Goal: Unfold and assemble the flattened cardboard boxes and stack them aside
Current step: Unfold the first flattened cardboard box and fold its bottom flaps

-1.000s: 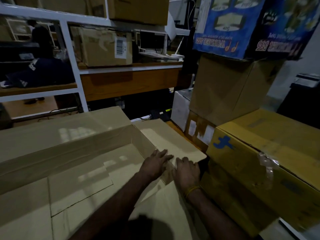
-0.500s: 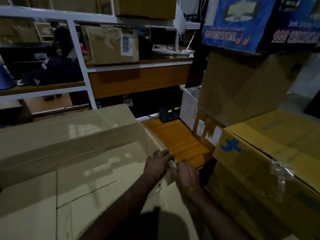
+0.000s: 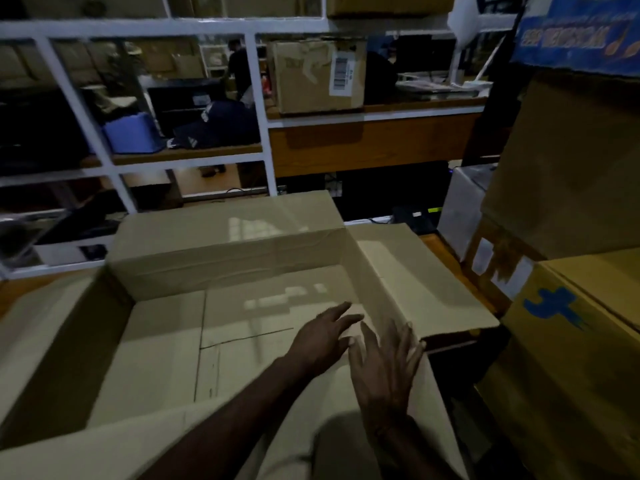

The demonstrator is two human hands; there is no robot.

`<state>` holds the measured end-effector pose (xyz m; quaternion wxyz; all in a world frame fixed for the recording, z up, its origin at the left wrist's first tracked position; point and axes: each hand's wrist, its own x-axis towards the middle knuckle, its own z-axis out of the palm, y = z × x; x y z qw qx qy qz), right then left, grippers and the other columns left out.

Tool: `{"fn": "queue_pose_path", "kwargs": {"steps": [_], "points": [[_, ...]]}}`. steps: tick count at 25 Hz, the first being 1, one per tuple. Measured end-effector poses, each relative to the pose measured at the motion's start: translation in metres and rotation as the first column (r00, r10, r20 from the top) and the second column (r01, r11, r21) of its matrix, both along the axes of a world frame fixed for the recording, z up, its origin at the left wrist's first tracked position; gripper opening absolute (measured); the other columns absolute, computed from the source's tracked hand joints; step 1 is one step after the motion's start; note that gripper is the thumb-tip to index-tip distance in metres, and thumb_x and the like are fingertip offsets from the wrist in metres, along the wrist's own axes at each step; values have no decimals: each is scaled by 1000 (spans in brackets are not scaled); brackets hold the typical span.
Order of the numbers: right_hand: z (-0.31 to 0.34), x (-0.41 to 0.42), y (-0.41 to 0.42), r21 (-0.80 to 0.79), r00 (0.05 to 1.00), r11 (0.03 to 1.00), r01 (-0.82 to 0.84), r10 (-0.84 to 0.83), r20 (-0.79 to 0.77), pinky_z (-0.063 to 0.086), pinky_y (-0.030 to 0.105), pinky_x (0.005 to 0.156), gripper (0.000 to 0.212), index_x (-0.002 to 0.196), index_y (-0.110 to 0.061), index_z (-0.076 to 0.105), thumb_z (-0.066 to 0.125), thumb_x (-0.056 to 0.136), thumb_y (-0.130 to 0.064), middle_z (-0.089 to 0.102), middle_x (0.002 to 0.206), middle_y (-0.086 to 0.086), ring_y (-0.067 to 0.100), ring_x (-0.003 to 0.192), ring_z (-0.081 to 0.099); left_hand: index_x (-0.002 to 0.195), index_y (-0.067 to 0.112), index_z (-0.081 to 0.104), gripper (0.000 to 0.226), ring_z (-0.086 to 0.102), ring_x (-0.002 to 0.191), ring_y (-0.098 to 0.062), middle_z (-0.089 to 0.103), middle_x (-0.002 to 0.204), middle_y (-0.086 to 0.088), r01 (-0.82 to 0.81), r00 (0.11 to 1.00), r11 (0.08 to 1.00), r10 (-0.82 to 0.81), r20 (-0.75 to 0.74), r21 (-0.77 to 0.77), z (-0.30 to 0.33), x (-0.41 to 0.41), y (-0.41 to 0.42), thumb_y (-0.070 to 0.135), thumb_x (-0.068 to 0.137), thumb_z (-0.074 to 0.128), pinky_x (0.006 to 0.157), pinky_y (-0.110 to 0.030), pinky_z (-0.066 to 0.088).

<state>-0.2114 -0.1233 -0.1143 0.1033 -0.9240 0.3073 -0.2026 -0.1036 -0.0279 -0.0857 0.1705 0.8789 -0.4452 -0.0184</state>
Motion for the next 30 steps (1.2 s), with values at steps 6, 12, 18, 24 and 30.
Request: {"fn": "queue_pose_path", "kwargs": {"steps": [6, 12, 18, 24, 30], "points": [[-11, -11, 69, 23, 998, 998, -55, 54, 36, 10, 69, 112, 55, 133, -36, 57, 24, 95, -58, 36, 154, 16, 39, 147, 20, 134, 41, 51, 35, 51, 125, -13, 39, 151, 11, -236, 970, 963, 243, 35, -128, 7, -26, 105, 41, 100, 45, 92, -28, 47], [-17, -25, 168, 58, 981, 979, -193, 194, -12, 2, 76, 109, 53, 142, -43, 44, 24, 95, -59, 12, 163, 12, 35, 151, -5, 127, 38, 60, 43, 55, 118, -8, 58, 132, 11, -234, 957, 971, 238, 164, -44, 4, -49, 242, 53, 100, 30, 111, -34, 29], [13, -8, 284, 174, 902, 911, -373, 401, -163, -12, 76, 106, 55, 148, -50, 21, 35, 96, -61, -16, 164, 9, 36, 145, -28, 112, 37, 69, 66, 46, 134, -13, 71, 112, 14, -348, 926, 934, 328, 188, 80, 13, -15, 405, 77, 88, 22, 117, -50, 13], [23, 1, 359, 159, 845, 873, -462, 487, -219, -8, 79, 104, 51, 144, -46, 27, 41, 96, -56, -11, 164, 12, 37, 147, -23, 95, 27, 74, 84, 42, 138, -18, 73, 106, 4, -454, 885, 891, 450, 117, 3, -2, -20, 467, 86, 80, 16, 113, -58, 19], [16, -31, 377, 228, 864, 881, -414, 459, -208, 5, 77, 107, 70, 148, -48, 13, 52, 90, -59, -36, 156, 11, 41, 138, -37, 89, 29, 75, 64, 47, 133, -17, 73, 105, 5, -588, 785, 795, 606, 133, -151, -22, -68, 445, 75, 84, 30, 114, -54, 15]]}}
